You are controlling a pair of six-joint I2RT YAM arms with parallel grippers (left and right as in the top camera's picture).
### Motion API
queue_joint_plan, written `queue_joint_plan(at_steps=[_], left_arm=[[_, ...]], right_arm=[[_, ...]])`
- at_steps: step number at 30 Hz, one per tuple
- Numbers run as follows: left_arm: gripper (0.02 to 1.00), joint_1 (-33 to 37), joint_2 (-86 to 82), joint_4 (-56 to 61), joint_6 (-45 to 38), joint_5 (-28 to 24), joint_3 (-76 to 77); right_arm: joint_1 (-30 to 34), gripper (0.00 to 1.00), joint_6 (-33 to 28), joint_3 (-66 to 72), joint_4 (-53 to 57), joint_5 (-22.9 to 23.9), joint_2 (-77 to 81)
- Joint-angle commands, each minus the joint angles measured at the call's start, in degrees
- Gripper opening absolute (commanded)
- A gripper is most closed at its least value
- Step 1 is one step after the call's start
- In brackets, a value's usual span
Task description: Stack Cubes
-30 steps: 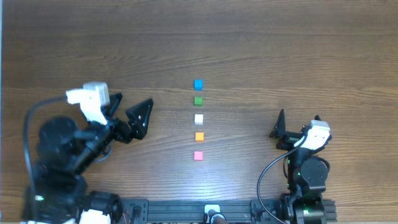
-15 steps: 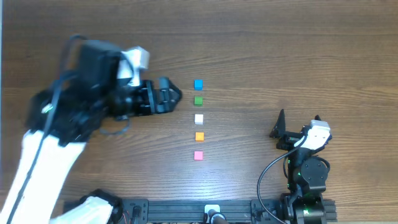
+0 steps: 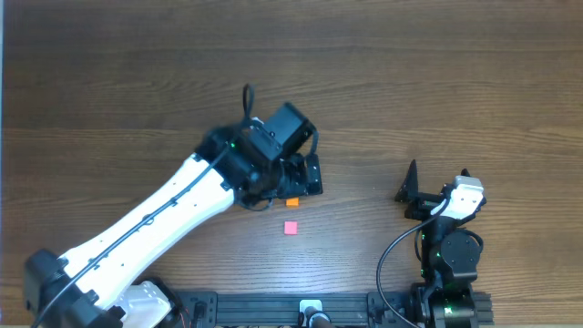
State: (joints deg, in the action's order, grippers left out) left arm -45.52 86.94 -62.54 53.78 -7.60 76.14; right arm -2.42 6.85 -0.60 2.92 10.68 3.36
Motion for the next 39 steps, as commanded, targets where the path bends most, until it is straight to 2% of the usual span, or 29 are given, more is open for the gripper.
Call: queue_joint_plan(at_steps=[1, 6, 13, 30, 39], left_arm=[[1.000, -2.27, 0.57, 6.95, 5.22, -1.75, -11.19], [1.000, -5.22, 1.42, 13.62, 6.16, -0.09, -17.99], [0.998, -8.07, 6.14, 15.52, 6.82, 2.36, -18.40], [0.939, -8.39, 14.19, 17.07, 6.69, 2.82, -18.40], [0.890, -9.14, 15.63, 17.27, 6.23, 5.40, -18.40]], right_arm=[[0.33, 0.993, -0.28, 0.31, 0.09, 0.76, -0.46], [0.33, 0.993, -0.28, 0.31, 0.09, 0.76, -0.46], [0.33, 0.991, -0.28, 0.31, 0.09, 0.76, -0.46], [0.33, 0.991, -0.28, 0.31, 0.09, 0.76, -0.46], [0.33, 0.991, -0.26, 0.31, 0.09, 0.76, -0.46]])
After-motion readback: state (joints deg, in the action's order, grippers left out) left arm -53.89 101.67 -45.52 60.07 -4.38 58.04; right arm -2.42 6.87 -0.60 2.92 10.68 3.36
